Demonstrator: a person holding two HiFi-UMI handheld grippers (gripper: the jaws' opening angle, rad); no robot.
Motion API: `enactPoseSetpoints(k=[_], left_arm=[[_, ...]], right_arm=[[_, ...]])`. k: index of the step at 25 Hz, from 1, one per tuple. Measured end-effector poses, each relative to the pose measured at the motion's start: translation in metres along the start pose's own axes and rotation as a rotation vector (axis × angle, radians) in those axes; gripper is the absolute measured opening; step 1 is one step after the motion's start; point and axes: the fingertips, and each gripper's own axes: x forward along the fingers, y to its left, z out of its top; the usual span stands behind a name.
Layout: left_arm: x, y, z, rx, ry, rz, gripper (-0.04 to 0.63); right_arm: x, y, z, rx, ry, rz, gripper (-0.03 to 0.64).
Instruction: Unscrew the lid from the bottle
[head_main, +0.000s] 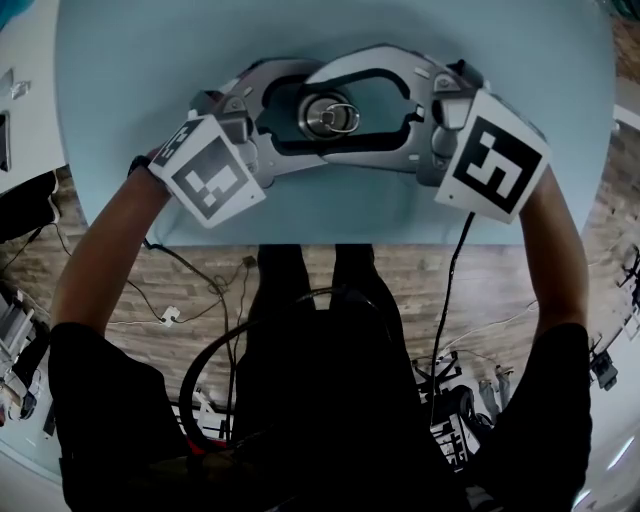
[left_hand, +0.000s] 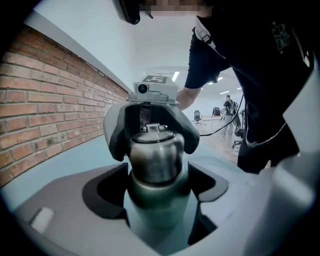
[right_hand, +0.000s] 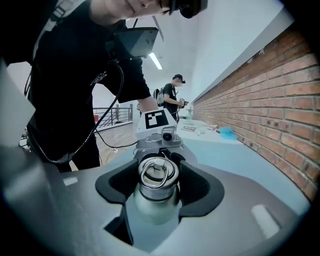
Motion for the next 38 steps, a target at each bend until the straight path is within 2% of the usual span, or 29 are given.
enactPoseSetpoints(k=[8, 9, 13, 18, 23, 29, 34, 38], left_arm=[[-0.001, 0.004, 0.000, -0.019, 0.014, 0.017, 0.373], [-0.002, 0.005, 0.001, -0.029, 0.013, 0.031, 0.376], [-0.005, 0.010, 0.000, -0.093, -0.008, 0.122, 0.428], [-0.009, 0.009, -0.014, -0.171, -0.009, 0.226, 0.437], [-0.011, 0.011, -0.013, -0.228, -0.042, 0.393, 0.443], [-0.016, 0.023, -0.003, -0.238, -0.094, 0.583, 0.440], [-0.017, 0.031, -0.001, -0.256, -0.129, 0.695, 0.438], [-0.017, 0.032, 0.001, -0.293, -0.156, 0.773, 0.434]], right_arm=[[0.001, -0.003, -0.001, 0.012, 0.000, -0.033, 0.267], [0.000, -0.004, 0.000, 0.023, -0.008, -0.045, 0.292], [-0.010, -0.011, 0.012, 0.107, -0.100, -0.154, 0.318], [-0.013, -0.012, 0.016, 0.190, -0.187, -0.309, 0.316], [-0.017, -0.010, -0.001, 0.246, -0.172, -0.527, 0.314], [-0.014, -0.014, -0.004, 0.319, -0.197, -0.747, 0.310], [-0.012, -0.018, -0.003, 0.363, -0.226, -0.854, 0.307], [-0.011, -0.015, -0.007, 0.372, -0.198, -0.890, 0.299]])
